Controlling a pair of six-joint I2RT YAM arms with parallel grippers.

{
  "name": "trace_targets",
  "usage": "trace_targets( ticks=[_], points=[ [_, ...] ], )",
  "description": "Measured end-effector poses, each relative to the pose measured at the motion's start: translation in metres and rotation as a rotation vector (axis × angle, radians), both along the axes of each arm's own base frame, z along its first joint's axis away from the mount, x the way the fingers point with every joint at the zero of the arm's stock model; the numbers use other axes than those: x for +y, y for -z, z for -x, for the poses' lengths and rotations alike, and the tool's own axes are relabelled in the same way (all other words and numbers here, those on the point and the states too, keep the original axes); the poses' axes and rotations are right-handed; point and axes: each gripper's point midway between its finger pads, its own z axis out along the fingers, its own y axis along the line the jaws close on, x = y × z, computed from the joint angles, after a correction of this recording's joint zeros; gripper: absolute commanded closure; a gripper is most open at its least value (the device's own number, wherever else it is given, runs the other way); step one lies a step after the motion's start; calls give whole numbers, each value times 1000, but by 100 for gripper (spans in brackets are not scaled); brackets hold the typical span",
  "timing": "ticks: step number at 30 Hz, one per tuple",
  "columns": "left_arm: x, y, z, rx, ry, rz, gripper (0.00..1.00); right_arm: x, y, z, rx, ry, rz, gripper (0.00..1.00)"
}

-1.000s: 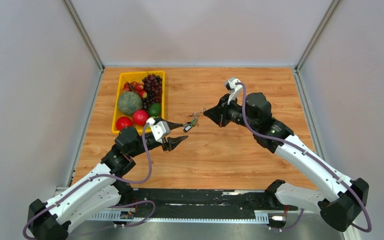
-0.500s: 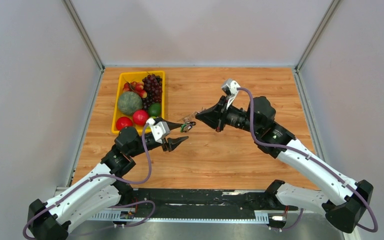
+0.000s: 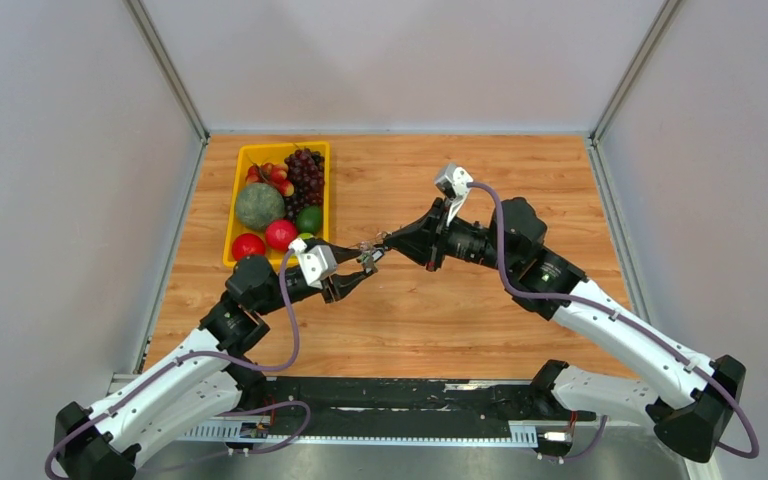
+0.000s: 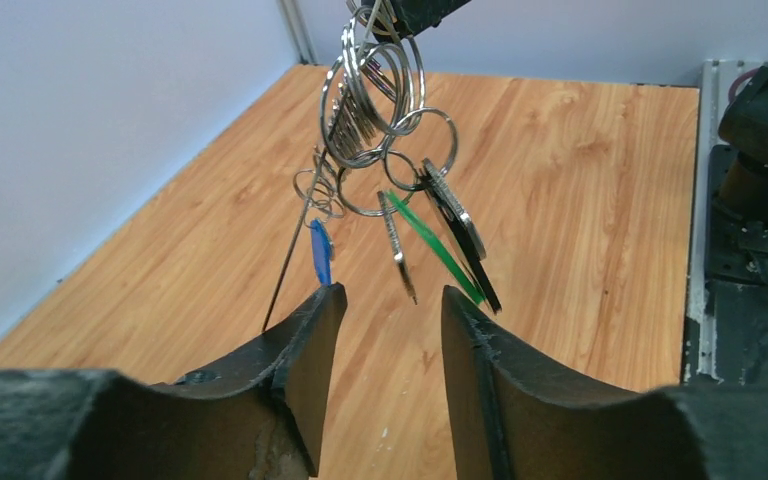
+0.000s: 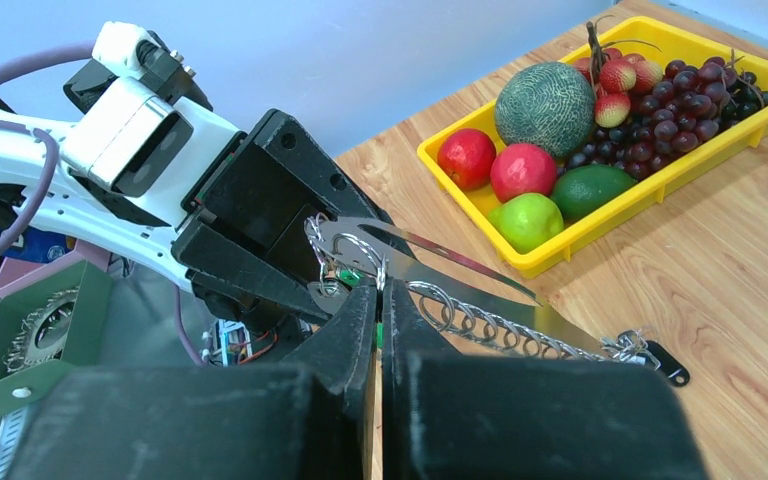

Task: Remove the keys from the keyring

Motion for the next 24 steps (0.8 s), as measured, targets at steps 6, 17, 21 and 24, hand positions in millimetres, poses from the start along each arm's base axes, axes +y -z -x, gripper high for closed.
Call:
trace_targets(
  ticks=[6,17,21,24],
  points=[
    [1,-1,1,-3,1,3,47,2,1,-1,-4,3,-4,100],
    [3,-7,2,-34,-3,9,42,8,4,1,1,-10,1,100],
    [3,-7,2,-37,-6,7,39,7,5,-1,1,2,2,100],
    [3,-7,1,-37,-6,6,39,6,6,-2,-1,17,3,100]
  ],
)
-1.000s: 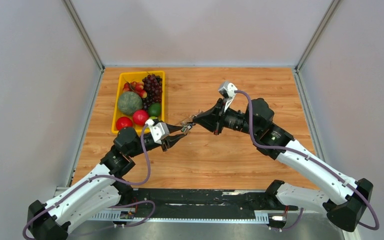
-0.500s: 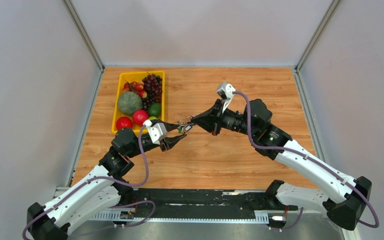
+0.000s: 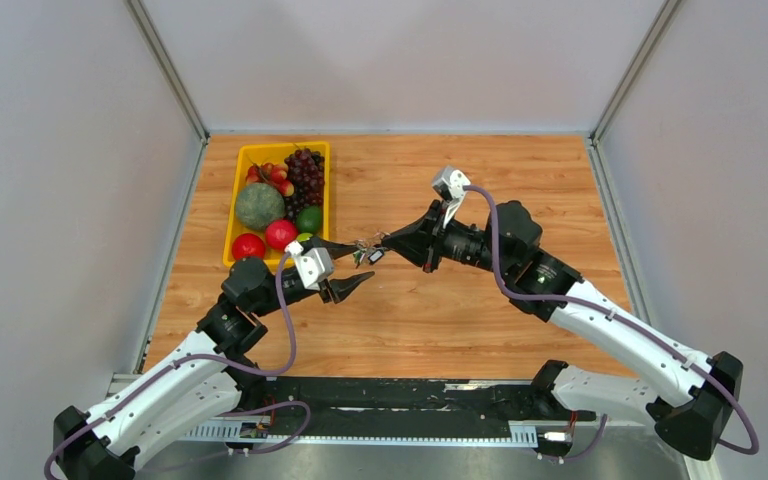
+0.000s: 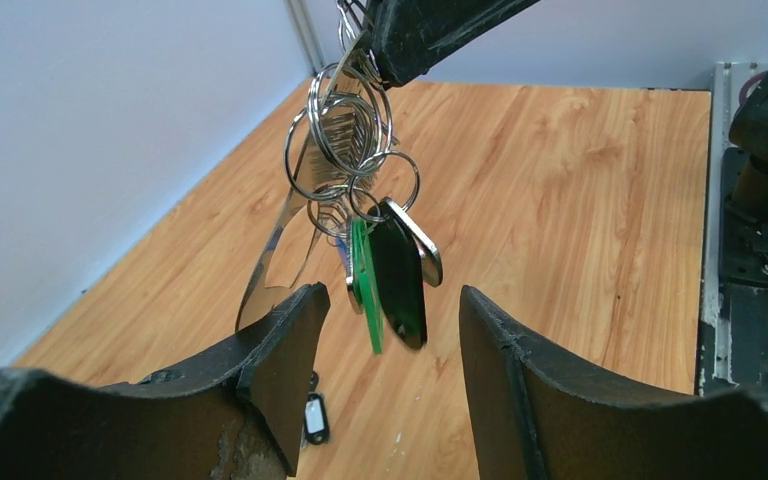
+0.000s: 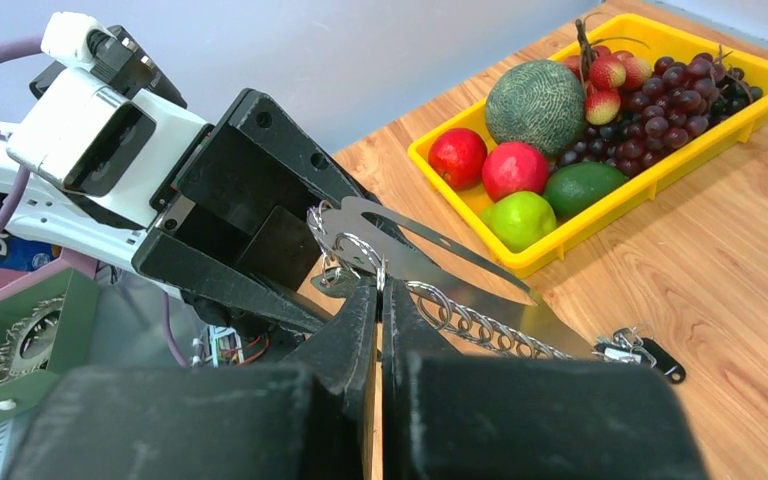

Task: Remove the keys from the keyring

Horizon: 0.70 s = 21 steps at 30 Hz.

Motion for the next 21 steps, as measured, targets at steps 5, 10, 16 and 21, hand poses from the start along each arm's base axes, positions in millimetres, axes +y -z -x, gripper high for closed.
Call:
trace_targets(
  ticks=[5,10,16,21],
  points=[
    [0,1,-1,-6,-5,-5,45,-4,-5,1,-13,15,-11,100],
    [0,1,-2,-15,-13,-10,49,-7,-10,3,-23,16,-22,100],
    [-1,2,-3,-15,-15,-14,57,-7,-10,4,-23,15,-23,100],
    [0,2,-3,-18,-18,-17,59,-7,-10,4,-23,14,-23,100]
  ],
)
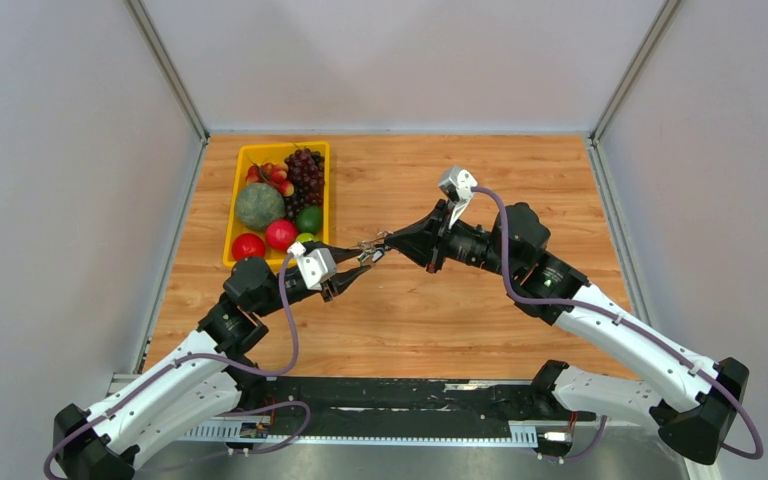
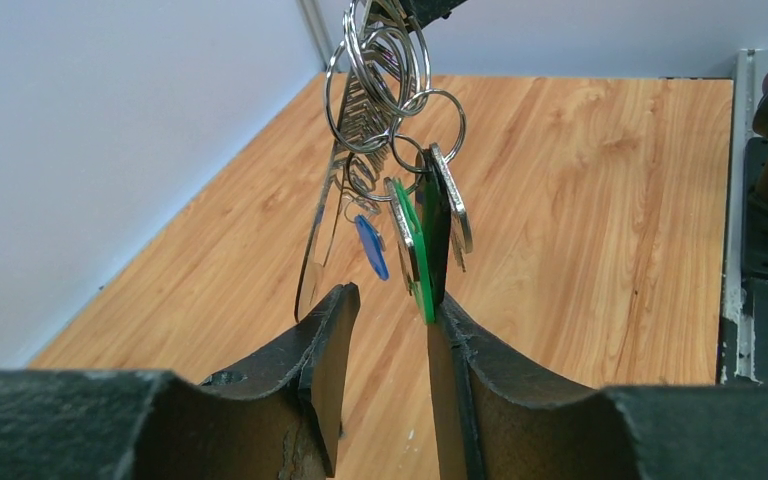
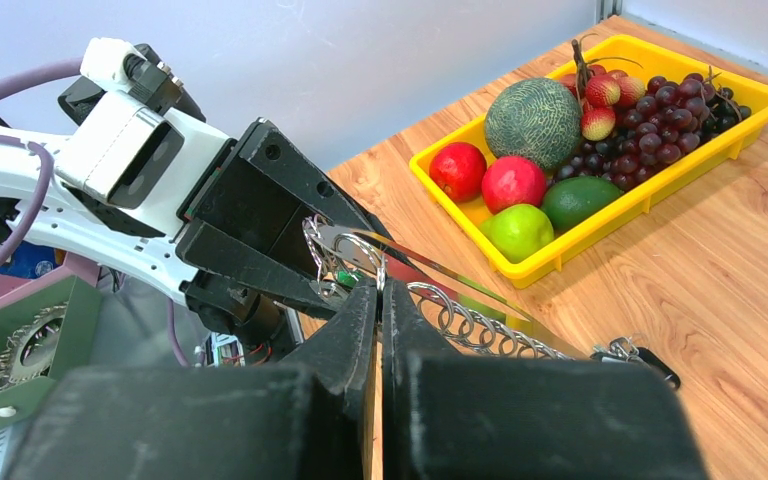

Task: Remove the keys from the keyring

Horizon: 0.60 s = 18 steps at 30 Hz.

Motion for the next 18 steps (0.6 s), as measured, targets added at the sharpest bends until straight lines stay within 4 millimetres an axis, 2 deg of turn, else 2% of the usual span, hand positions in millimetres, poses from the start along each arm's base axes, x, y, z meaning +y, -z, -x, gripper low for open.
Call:
trace_targets(
  ticks=[13,18],
  points=[
    [0,0,0,-10,-1,-5,51,-6,-5,0,-15,23,-12,100],
    [0,0,0,-13,-1,-5,53,-7,-3,-2,-14,41,-11,100]
  ],
)
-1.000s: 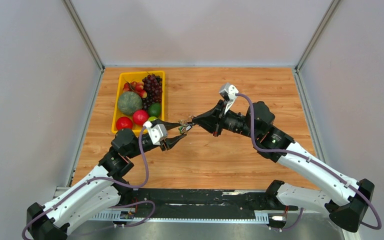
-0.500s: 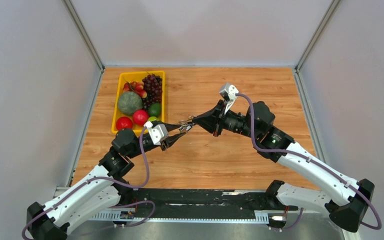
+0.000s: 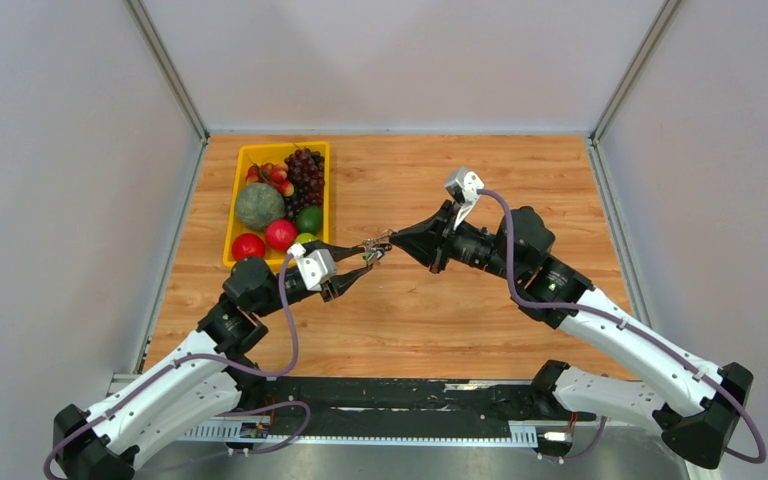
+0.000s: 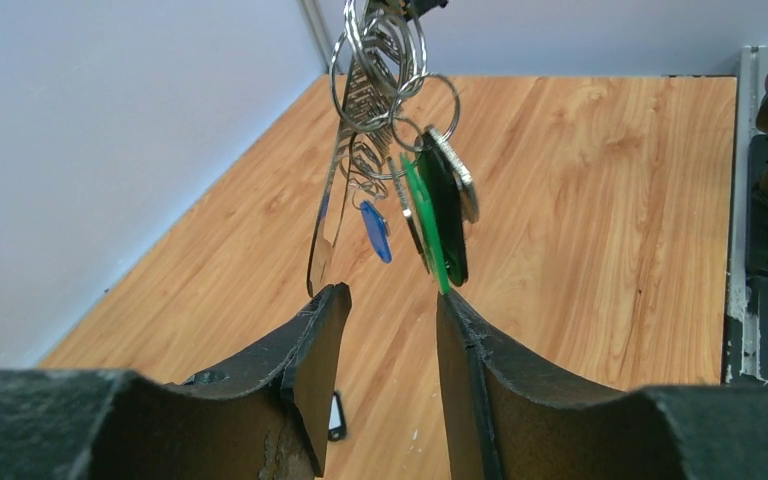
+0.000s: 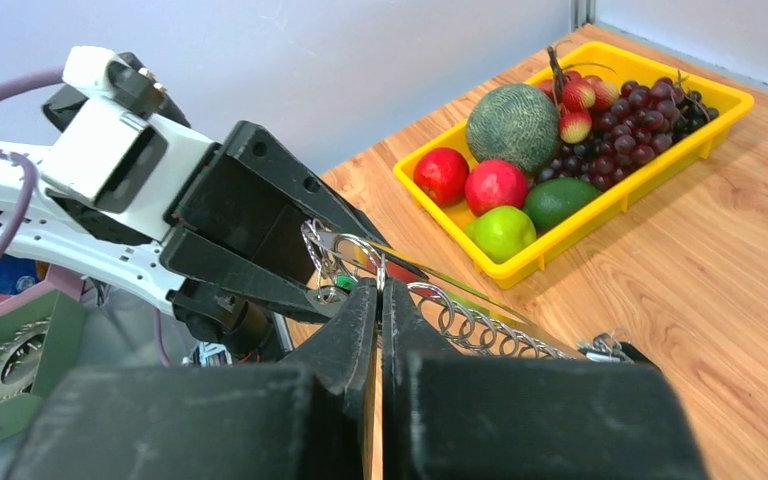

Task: Remove the keys from the keyring

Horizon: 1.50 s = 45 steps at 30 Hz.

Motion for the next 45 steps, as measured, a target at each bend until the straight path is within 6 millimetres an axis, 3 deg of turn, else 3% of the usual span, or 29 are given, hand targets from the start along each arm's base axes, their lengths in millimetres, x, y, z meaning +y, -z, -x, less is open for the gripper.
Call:
trace_targets(
  ticks=[8,15,34,45],
  points=[
    [1,-5,4,-16,11,11,63,-1,6,-3,9,14,10,100],
    [1,-7,6,-24,19,13,64,2,10,-4,17,13,19,100],
    [-4,-6,15,-29,77,7,46,3,16,-9,26,32,27,100],
    [-5,-5,15,-25,76,3,48,3,16,-8,30,27,26,100]
  ],
)
